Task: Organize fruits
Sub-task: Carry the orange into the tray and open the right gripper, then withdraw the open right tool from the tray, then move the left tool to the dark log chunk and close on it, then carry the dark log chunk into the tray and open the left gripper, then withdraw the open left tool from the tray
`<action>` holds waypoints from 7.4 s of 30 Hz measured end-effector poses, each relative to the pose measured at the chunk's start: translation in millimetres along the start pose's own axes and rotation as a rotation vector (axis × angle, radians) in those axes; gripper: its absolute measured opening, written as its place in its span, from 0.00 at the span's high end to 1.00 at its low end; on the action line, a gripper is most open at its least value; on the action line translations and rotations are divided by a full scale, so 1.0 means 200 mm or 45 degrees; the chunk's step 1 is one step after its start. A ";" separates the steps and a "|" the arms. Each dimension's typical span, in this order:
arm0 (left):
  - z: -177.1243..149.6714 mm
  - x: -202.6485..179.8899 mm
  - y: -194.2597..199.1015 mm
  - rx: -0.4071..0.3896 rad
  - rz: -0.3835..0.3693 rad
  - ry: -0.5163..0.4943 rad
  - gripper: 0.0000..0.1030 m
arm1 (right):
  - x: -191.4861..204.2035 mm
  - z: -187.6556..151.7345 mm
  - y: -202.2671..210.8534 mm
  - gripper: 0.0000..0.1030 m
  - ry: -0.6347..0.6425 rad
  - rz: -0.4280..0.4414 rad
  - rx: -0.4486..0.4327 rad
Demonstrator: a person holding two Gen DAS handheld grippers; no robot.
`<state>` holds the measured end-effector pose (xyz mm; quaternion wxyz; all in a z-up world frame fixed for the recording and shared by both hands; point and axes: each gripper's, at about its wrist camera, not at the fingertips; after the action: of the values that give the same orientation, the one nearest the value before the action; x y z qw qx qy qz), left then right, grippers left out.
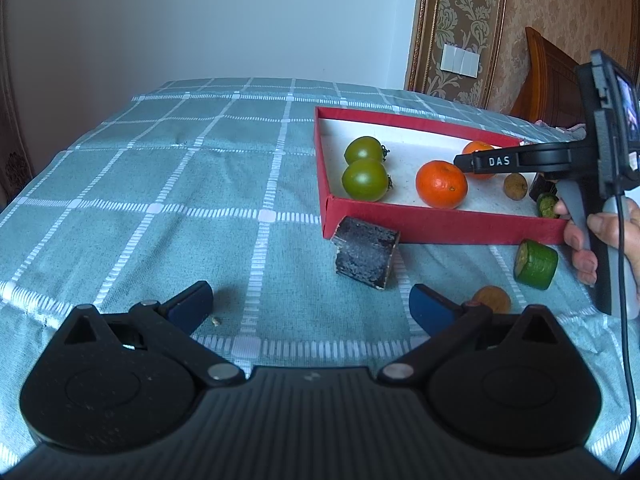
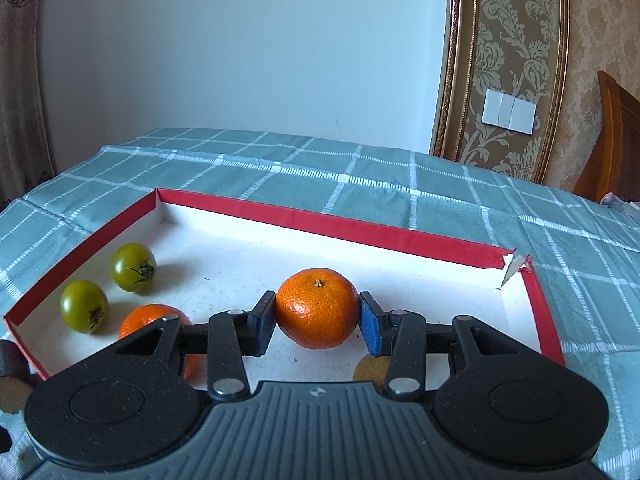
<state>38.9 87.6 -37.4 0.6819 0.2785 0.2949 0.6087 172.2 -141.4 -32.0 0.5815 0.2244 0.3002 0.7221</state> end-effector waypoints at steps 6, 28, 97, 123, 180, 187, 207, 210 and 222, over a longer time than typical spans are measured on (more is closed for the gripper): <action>0.00 0.00 0.00 0.000 0.000 0.000 0.00 | 0.00 0.01 -0.02 0.58 -0.017 0.012 0.044; 0.00 0.00 0.00 0.000 0.000 0.000 0.00 | 0.01 0.00 -0.01 0.56 -0.008 -0.003 0.037; 0.09 -0.14 -0.02 -0.047 0.004 -0.203 0.21 | -0.29 -0.54 0.58 0.14 -0.170 -0.021 -0.177; 0.14 -0.15 0.10 -0.143 -0.064 -0.183 0.74 | -0.29 -0.54 0.57 0.14 -0.173 -0.028 -0.168; 0.64 -0.47 -0.54 -0.069 0.024 -0.272 0.71 | -0.35 -0.52 0.49 0.14 -0.268 0.015 -0.054; 0.62 -0.47 -0.49 -0.109 0.064 -0.272 0.37 | -0.35 -0.51 0.48 0.14 -0.273 0.018 -0.048; 0.29 -0.29 0.03 -0.235 0.091 -0.232 0.17 | -0.37 -0.51 0.47 0.14 -0.293 0.026 -0.027; 0.19 -0.26 0.12 -0.247 0.083 -0.220 0.13 | -0.37 -0.51 0.47 0.14 -0.295 0.027 -0.028; -0.06 -0.23 0.18 -0.197 0.091 -0.222 0.12 | -0.37 -0.52 0.49 0.14 -0.287 0.040 -0.036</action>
<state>2.0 46.6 -15.6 0.7022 0.2871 0.1765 0.6271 49.7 -245.0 -37.5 0.6033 0.3007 0.2193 0.7054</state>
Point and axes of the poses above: each gripper's, at about its wrist camera, not at the fingertips, and y roughly against the way its jaws point, x to its left, z to its top, and after that the axes turned 11 degrees about x, right-handed
